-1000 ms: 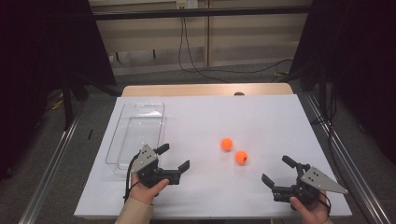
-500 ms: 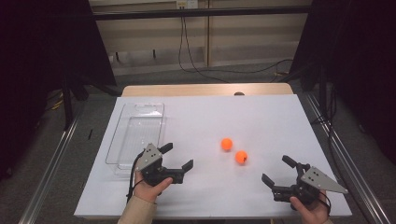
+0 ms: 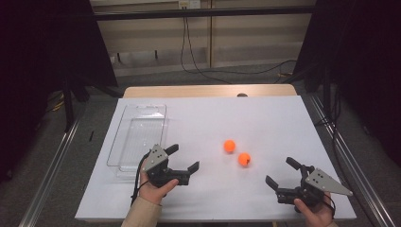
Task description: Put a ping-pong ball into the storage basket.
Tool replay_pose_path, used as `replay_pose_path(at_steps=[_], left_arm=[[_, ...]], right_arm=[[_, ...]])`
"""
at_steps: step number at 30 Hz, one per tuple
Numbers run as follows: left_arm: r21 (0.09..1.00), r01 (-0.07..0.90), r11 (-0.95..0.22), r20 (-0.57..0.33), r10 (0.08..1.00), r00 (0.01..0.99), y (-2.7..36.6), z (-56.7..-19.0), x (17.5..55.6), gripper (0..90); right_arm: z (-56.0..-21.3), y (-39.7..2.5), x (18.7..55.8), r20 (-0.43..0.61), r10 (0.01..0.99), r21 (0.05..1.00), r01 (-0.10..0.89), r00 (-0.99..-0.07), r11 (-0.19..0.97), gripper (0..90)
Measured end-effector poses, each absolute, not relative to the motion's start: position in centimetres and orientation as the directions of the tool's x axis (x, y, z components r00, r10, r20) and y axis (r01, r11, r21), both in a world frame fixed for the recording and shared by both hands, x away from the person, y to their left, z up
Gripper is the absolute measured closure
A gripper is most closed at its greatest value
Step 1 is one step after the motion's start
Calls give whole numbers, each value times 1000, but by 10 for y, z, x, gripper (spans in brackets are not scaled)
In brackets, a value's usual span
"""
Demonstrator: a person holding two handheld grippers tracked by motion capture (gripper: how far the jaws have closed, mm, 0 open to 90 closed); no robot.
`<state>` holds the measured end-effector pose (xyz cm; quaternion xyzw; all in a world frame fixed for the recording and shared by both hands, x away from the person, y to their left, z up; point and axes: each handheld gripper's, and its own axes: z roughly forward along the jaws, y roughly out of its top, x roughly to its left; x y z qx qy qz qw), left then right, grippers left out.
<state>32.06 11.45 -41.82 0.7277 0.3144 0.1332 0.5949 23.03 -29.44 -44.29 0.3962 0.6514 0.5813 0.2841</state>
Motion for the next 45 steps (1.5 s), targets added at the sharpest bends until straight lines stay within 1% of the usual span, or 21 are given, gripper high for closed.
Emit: replay_pose_path(at_steps=[18, 31, 45], left_arm=[[945, 300, -132, -167, 594, 787, 98, -421, 325, 18], [939, 309, -153, -172, 569, 804, 82, -424, 327, 19], [930, 327, -167, -183, 562, 807, 72, -429, 332, 20]], right_arm=[[-443, -295, 231, 90, 847, 982, 189, -523, 13, 11], [-444, -295, 233, 91, 849, 982, 189, -521, 11, 11], [-445, -295, 236, 89, 843, 982, 189, -530, 15, 11]])
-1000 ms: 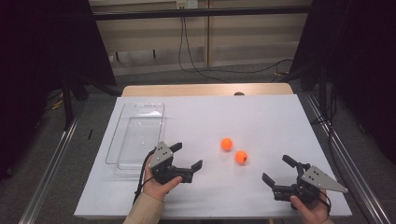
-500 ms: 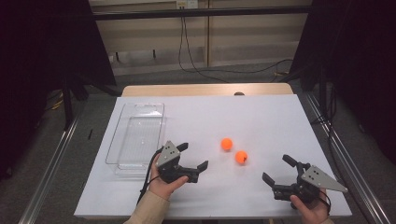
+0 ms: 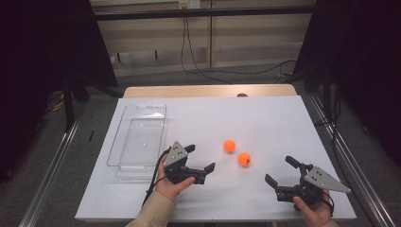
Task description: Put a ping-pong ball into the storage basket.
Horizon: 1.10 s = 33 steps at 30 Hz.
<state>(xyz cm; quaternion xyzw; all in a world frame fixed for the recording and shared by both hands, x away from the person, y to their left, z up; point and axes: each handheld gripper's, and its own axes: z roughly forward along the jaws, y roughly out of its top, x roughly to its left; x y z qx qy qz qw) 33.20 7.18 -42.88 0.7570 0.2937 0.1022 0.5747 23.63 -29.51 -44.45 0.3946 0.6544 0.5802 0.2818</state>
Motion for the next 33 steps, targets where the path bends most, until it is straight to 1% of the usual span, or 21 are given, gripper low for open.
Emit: replay_pose_path(at_steps=[14, 19, 33], left_arm=[[926, 326, -189, -175, 550, 817, 61, -430, 336, 23], [924, 335, -183, -187, 549, 814, 58, -431, 338, 23], [914, 344, -213, -186, 535, 824, 47, -433, 341, 23]], right_arm=[[-444, -294, 237, 86, 843, 982, 189, -531, 19, 11], [-444, -295, 236, 88, 846, 981, 191, -527, 17, 11], [-444, -294, 237, 91, 841, 981, 194, -533, 17, 12]])
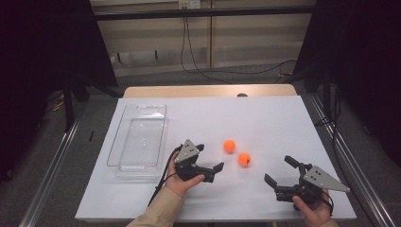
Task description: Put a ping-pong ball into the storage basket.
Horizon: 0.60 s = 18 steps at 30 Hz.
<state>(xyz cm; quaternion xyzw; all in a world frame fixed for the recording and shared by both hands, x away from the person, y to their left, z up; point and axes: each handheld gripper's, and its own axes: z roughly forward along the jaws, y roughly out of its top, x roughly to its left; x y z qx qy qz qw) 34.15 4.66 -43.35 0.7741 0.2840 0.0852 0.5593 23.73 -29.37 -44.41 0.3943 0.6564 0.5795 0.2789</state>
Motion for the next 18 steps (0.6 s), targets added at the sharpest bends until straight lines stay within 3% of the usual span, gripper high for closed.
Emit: replay_pose_path(at_steps=[18], left_arm=[[911, 352, -214, -193, 534, 823, 39, -433, 345, 24]], right_arm=[[-445, -292, 240, 92, 838, 980, 198, -537, 20, 12]])
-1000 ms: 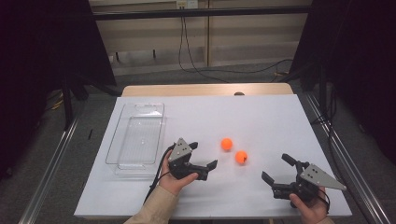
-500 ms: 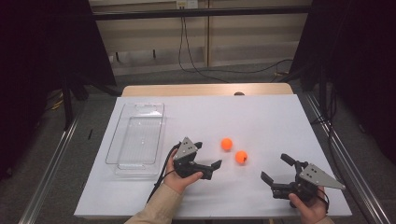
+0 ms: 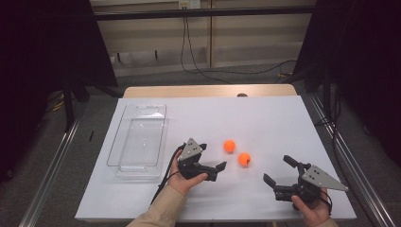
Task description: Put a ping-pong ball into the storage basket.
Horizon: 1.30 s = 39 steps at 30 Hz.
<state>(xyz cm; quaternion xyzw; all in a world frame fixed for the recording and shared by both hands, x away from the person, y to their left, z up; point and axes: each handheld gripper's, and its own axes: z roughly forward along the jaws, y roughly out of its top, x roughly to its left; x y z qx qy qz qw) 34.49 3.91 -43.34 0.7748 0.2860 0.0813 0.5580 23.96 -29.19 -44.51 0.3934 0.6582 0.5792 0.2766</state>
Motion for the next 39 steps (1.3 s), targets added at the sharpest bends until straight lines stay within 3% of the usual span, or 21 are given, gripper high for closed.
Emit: replay_pose_path(at_steps=[39], left_arm=[[890, 365, -275, -190, 504, 843, 15, -436, 351, 22]], right_arm=[[-446, -292, 242, 100, 841, 979, 203, -532, 13, 16]])
